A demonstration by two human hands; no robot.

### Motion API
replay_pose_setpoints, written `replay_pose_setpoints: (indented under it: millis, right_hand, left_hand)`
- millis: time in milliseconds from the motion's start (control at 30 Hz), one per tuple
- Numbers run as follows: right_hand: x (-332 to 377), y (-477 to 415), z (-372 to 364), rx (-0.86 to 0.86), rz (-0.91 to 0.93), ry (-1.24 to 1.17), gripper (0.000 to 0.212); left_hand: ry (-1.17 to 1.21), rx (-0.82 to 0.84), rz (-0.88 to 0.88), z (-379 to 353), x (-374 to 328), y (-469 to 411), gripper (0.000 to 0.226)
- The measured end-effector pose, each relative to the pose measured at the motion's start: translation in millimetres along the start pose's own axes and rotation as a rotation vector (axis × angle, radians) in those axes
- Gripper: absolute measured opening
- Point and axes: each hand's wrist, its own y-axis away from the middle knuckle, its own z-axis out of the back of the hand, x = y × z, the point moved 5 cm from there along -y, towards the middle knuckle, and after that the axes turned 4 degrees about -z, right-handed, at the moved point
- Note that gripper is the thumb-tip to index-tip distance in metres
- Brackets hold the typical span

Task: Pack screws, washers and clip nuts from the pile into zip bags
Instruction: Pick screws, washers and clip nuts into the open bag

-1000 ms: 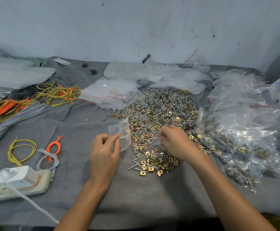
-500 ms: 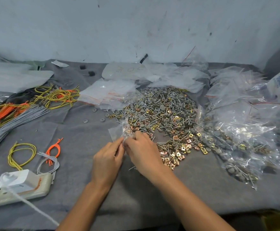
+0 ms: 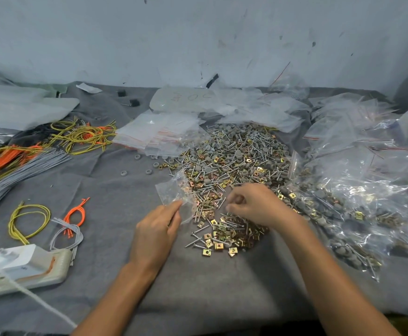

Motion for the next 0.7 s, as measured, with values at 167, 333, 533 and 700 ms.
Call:
replay_pose_setpoints:
  millis: [167,333,533,700]
  right_hand:
    - [-1.6,-4.0,-8.1,-0.028,0.028,0.138,0.01]
    - [2.3,8.1,-1.3,-0.181,0.041,-0.039,0.01]
    - [27.5,31.1,-18.5,-0.182,0.062,-0.718,0.012]
    - [52.3,25.9,-38.6,-0.07,0.093,-0.805,0.006]
  left_hand:
    - [-0.007,0.009,-0.008,-1.3,0.5,1.0,0.037]
    - [0.008,0.021,-0.004,-0.5,-0.5,0.5,0.037]
    - [0.04,0.021,0.007,0.3,-0.7,0.4,0.037]
    - [0.046,0.012,0.006,0.2,-0.3,0.9,0.037]
